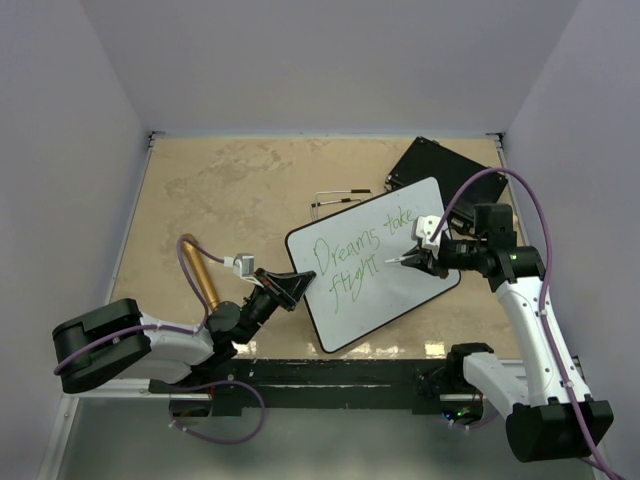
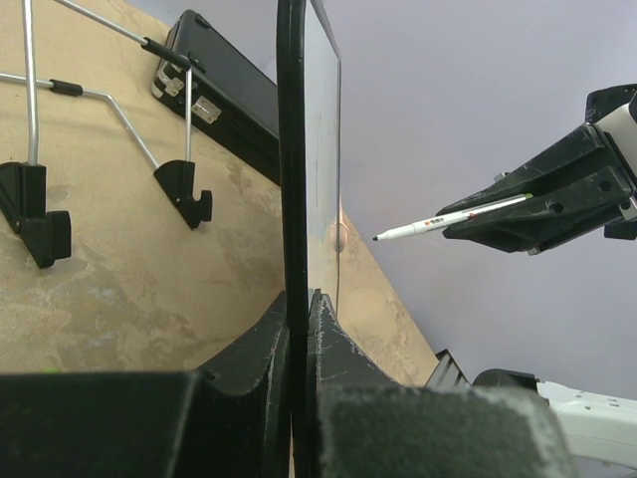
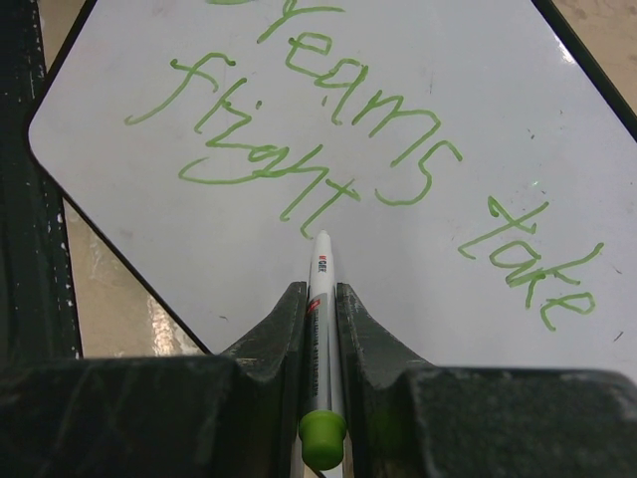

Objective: Write a sentence on the whiteboard

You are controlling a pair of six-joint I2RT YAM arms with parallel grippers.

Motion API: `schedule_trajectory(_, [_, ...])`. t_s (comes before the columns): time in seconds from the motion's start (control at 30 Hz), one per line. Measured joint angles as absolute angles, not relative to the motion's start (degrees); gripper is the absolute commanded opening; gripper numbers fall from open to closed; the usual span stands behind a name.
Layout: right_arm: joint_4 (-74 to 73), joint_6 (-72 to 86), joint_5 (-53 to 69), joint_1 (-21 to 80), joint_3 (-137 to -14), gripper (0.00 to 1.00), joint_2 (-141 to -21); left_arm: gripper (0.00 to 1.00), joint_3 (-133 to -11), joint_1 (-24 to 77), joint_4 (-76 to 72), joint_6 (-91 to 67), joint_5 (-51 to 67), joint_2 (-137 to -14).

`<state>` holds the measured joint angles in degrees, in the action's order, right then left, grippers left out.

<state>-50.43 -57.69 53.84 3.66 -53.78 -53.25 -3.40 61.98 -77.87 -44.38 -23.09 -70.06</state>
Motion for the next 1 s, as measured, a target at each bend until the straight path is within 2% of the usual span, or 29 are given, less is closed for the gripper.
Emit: schedule_trajectory(1.0, [-49.8, -57.0, 57.6, 3.7, -53.8, 0.0, -53.3, 0.0, -3.4, 58.5, -77.3, -46.0, -19.5, -70.1])
